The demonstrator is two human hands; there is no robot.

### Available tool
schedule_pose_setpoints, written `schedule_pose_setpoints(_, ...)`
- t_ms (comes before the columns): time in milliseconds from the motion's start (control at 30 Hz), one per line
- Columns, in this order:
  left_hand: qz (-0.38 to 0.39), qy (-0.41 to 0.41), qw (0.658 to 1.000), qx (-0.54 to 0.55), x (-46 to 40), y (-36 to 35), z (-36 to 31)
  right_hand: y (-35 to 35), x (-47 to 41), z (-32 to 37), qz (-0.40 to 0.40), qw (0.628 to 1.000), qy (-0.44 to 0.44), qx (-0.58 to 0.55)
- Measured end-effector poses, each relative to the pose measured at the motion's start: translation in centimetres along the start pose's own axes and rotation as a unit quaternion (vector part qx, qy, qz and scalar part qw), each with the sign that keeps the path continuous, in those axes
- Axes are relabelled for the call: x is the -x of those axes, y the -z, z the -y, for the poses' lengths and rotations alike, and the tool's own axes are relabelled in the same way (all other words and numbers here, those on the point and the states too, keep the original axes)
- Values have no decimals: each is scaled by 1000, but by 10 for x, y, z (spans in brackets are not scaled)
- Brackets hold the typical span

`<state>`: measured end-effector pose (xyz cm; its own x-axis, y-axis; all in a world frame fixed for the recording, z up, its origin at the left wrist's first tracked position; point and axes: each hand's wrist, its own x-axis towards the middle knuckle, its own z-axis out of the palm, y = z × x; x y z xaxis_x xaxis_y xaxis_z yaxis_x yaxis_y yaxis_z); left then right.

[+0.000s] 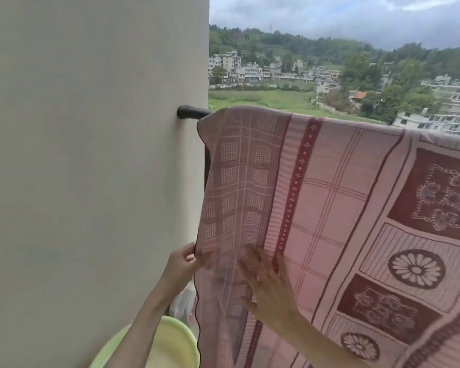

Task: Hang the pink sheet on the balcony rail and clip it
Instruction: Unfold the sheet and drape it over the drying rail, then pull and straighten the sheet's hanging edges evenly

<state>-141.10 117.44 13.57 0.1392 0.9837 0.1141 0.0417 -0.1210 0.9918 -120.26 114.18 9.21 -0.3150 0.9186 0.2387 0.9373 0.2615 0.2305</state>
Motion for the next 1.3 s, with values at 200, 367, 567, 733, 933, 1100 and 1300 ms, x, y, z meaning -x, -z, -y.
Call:
schedule_pose_setpoints(200, 30, 52, 992, -107, 30, -49, 38, -12, 39, -37, 11, 998, -57, -29)
schedule_pose_setpoints(367, -3, 61, 989, -134, 76, -123, 53, -31, 92, -60, 26, 993, -67, -91)
schedule_pose_setpoints(567, 26, 36, 996, -71, 140, -172, 64, -59, 175, -71, 159, 959, -58, -228)
schedule_pose_setpoints(733, 3, 60, 993, -103, 173, -202, 82, -61, 216, -69, 198, 926, -26, -321)
schedule_pose_setpoints(933, -12, 131, 975, -177, 223, -260, 100, -70, 273, -92, 123, 923, -32, -364)
schedule_pose_setpoints(1100, -103, 114, 970, -187, 265, -293, 96, -76, 313, -127, 132, 950, -53, -276)
schedule_pose_setpoints(1300, -177, 163, 965, -109, 280, -281, 94, -83, 311, -150, 199, 944, -68, -253)
